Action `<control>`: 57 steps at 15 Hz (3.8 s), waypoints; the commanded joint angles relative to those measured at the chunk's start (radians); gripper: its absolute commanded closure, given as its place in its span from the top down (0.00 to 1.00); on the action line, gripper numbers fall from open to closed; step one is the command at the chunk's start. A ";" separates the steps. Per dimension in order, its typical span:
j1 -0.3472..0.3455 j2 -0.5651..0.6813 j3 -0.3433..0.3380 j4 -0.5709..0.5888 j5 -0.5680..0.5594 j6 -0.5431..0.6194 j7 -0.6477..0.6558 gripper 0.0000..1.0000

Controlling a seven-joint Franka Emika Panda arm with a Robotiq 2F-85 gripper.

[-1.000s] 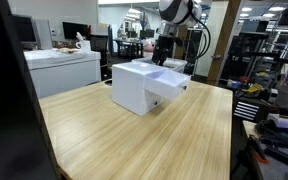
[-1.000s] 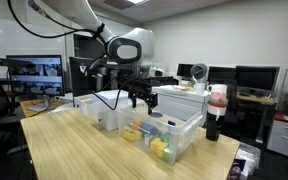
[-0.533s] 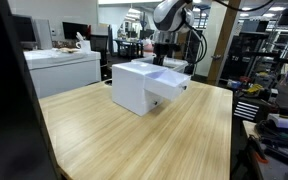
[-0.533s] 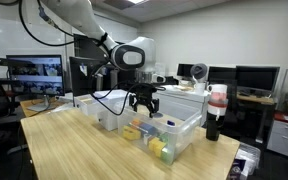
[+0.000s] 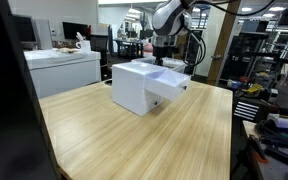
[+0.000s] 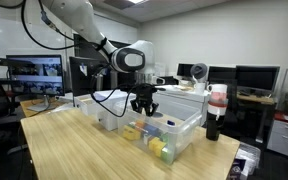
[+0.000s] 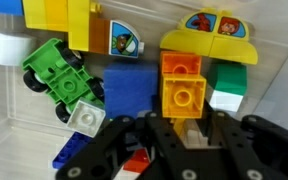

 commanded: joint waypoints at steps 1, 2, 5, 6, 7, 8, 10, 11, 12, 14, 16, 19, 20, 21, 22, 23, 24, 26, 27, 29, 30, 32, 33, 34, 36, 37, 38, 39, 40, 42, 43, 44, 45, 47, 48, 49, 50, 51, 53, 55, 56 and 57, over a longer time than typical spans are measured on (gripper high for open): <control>0.026 -0.046 -0.011 -0.013 -0.080 -0.016 0.126 0.13; 0.032 -0.062 -0.010 -0.014 -0.087 -0.026 0.157 0.13; 0.059 -0.121 -0.013 -0.022 -0.099 -0.041 0.272 0.13; 0.062 -0.147 -0.011 -0.031 -0.085 -0.044 0.307 0.13; 0.069 -0.167 -0.013 -0.031 -0.086 -0.047 0.341 0.13; 0.072 -0.184 -0.012 -0.034 -0.082 -0.049 0.363 0.13; 0.079 -0.216 -0.011 -0.039 -0.078 -0.056 0.399 0.13; 0.081 -0.228 -0.012 -0.044 -0.077 -0.058 0.417 0.13; 0.085 -0.236 -0.014 -0.047 -0.083 -0.059 0.434 0.13; 0.091 -0.250 -0.017 -0.054 -0.090 -0.060 0.465 0.13; 0.101 -0.258 -0.026 -0.072 -0.117 -0.032 0.510 0.13; 0.143 -0.245 -0.079 -0.105 -0.352 0.036 0.656 0.13; 0.157 -0.238 -0.098 -0.115 -0.437 0.038 0.715 0.13; 0.167 -0.224 -0.115 -0.121 -0.515 0.028 0.765 0.13; 0.177 -0.207 -0.134 -0.128 -0.603 0.011 0.821 0.13; 0.177 -0.189 -0.144 -0.132 -0.649 -0.001 0.850 0.13; 0.175 -0.174 -0.154 -0.139 -0.687 -0.007 0.877 0.13; 0.140 -0.142 -0.149 -0.150 -0.667 0.040 0.864 0.13; 0.122 -0.117 -0.149 -0.150 -0.638 0.071 0.849 0.13; 0.092 -0.082 -0.140 -0.143 -0.565 0.149 0.819 0.13; 0.078 -0.066 -0.130 -0.146 -0.511 0.184 0.793 0.13; 0.046 -0.051 -0.095 -0.155 -0.369 0.251 0.717 0.13; 0.035 -0.049 -0.077 -0.162 -0.297 0.277 0.676 0.13; 0.024 -0.049 -0.059 -0.165 -0.233 0.290 0.644 0.13; 0.006 -0.034 -0.015 -0.178 -0.106 0.283 0.582 0.13; -0.001 -0.024 0.002 -0.180 -0.058 0.285 0.552 0.13; 0.000 -0.025 0.002 -0.176 -0.036 0.284 0.539 0.13; -0.001 -0.028 0.004 -0.177 -0.013 0.287 0.522 0.13; -0.001 -0.027 0.003 -0.175 0.001 0.289 0.514 0.13; 0.002 -0.030 -0.008 -0.170 0.009 0.278 0.512 0.13; 0.004 -0.032 -0.012 -0.167 0.009 0.264 0.517 0.13; 0.000 -0.040 -0.007 -0.163 0.023 0.243 0.512 0.13; 0.000 -0.044 -0.010 -0.156 0.028 0.218 0.521 0.13; 0.013 -0.044 -0.039 -0.152 0.001 0.244 0.554 0.13; 0.028 -0.041 -0.067 -0.155 -0.038 0.277 0.585 0.13; 0.042 -0.038 -0.093 -0.156 -0.067 0.295 0.618 0.13; 0.059 -0.035 -0.127 -0.156 -0.106 0.310 0.660 0.13; 0.079 -0.031 -0.164 -0.157 -0.151 0.322 0.711 0.12; 0.091 -0.033 -0.199 -0.147 -0.189 0.278 0.766 0.12; 0.084 -0.045 -0.195 -0.142 -0.170 0.225 0.770 0.13; 0.079 -0.049 -0.190 -0.138 -0.161 0.214 0.764 0.13; 0.077 -0.046 -0.188 -0.131 -0.159 0.205 0.762 0.12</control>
